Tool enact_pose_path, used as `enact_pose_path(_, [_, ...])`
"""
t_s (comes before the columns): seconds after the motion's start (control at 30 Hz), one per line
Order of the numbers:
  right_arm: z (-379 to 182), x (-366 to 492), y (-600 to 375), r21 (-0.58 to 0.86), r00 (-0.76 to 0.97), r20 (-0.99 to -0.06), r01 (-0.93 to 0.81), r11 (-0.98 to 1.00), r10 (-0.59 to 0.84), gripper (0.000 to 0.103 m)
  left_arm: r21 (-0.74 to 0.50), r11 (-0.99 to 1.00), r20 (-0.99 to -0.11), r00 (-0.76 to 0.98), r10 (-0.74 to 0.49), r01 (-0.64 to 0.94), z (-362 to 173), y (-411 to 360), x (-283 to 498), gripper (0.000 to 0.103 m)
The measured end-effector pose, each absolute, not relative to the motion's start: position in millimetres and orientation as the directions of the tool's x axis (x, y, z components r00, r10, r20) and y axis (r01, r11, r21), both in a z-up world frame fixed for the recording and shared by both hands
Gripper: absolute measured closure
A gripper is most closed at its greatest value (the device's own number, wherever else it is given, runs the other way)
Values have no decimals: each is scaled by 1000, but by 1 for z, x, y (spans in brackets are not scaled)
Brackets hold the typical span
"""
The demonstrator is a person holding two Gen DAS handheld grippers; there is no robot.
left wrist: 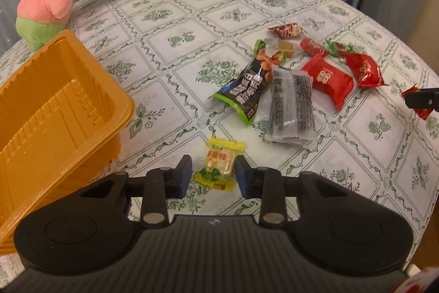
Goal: Organize snacks
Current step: 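Carry both held candies over the orange tray with both tools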
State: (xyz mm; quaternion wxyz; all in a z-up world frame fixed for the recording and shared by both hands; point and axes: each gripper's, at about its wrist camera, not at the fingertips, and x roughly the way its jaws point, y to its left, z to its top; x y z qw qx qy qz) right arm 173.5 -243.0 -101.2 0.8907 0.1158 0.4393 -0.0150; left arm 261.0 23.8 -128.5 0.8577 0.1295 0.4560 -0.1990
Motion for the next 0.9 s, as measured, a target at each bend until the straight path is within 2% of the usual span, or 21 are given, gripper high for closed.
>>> enact_pose_path(0.07, [-99,173,-242,198,616,-784,134,971,75,82,25,884,-834,497,-240,468,-128,24,262,80])
enact_pose_path(0.17, [-95,175,-237,203,623,-778,126,971,81,82,9,879,-831,492,-259,477,-128,24,263,83])
enact_pose_path(0.33, [-82,182,-221,220,641,-758,81,972,118,82,-14,880,-822,495,-280,474,-119,31,259,83])
enact_pose_path(0.57, [-58,201,-180,273,657,-716,-47,961,235,82,-79,907,-768,555,-320,413,-72,65,237,83])
enact_pose_path(0.7, [-43,218,-143,312,647,-684,-159,937,338,82,-81,937,-735,614,-287,341,-46,95,231,83])
enact_pose_path(0.9, [-31,251,-76,365,597,-639,-320,874,485,82,-51,984,-713,684,-156,171,-26,151,236,83])
